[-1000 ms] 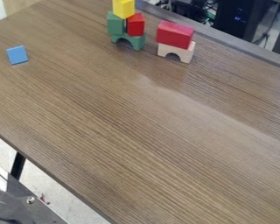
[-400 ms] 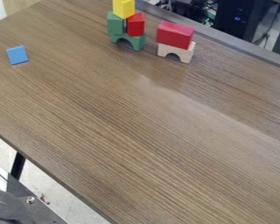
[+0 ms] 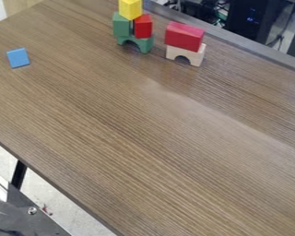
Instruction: Put a yellow block in the middle of the table
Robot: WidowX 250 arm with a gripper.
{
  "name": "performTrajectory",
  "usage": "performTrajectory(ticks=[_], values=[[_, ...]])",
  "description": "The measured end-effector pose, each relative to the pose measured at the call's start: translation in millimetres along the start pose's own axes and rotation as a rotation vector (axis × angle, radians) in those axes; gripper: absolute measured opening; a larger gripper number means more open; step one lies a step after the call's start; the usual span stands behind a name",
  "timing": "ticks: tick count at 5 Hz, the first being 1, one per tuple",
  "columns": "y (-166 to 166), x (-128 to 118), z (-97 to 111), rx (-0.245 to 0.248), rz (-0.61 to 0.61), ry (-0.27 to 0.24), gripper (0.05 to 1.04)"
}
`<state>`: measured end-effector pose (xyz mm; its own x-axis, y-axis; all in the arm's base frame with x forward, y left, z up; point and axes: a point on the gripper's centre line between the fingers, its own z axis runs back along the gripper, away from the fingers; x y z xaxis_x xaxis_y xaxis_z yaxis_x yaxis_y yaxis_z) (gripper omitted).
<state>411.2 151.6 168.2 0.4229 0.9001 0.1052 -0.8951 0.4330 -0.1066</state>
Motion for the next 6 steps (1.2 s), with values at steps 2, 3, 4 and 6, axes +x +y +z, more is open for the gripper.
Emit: performTrajectory(ticks=[2,3,4,6], values=[[-14,-57,18,-0.046,-0.269,-0.002,0.506],[-28,-118,18,-0.014,-0.501,-0.070,0.506],[-23,-158,1,0.049,-0.694,-0.154,0.506],[1,-190,-42,0.092,-0.827,-0.153,0.506]])
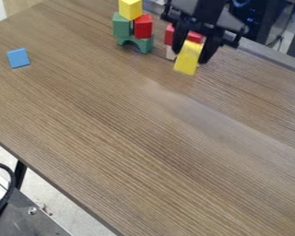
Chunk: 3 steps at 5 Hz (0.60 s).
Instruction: Put a yellow block in the middle of the table
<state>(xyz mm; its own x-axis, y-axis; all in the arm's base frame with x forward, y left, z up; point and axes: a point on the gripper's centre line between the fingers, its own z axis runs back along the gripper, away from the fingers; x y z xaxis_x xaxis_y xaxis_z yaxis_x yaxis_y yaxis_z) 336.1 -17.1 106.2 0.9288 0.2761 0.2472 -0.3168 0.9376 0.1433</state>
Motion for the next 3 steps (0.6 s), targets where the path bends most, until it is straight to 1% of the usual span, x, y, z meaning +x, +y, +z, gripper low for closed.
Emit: performTrajectory(ticks=[1,2,3], values=[[-7,-6,-15,-0.052,-0.010,0.061,0.506],[-3,-9,-32,-0.049,-0.014,0.116,0.506],[1,-14,-43,-0.015,-0.027,0.124,0.506]])
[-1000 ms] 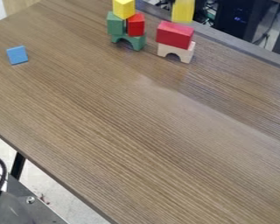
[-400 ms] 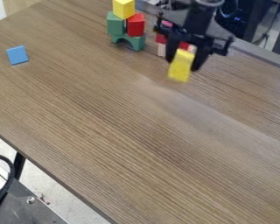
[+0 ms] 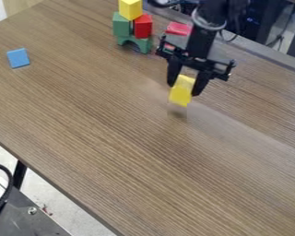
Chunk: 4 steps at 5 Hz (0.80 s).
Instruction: Put a yellow block in the middle of the table
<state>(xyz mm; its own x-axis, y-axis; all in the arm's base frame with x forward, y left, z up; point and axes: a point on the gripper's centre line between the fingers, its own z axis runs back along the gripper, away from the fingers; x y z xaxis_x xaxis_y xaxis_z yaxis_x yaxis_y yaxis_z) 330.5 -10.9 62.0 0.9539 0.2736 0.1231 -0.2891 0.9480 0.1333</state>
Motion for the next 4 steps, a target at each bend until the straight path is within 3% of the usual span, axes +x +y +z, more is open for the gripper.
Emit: performTrajectory(ticks=[1,2,3,4], values=[[1,-1,-10,0.022,-0.010,0.018,0.547],[3,-3,-12,0.019,0.005,0.036,0.884],[18,1,5,-0.008,0.091,0.023,1.009],[41,29,36,-0.089,0.226,-0.027,1.001]])
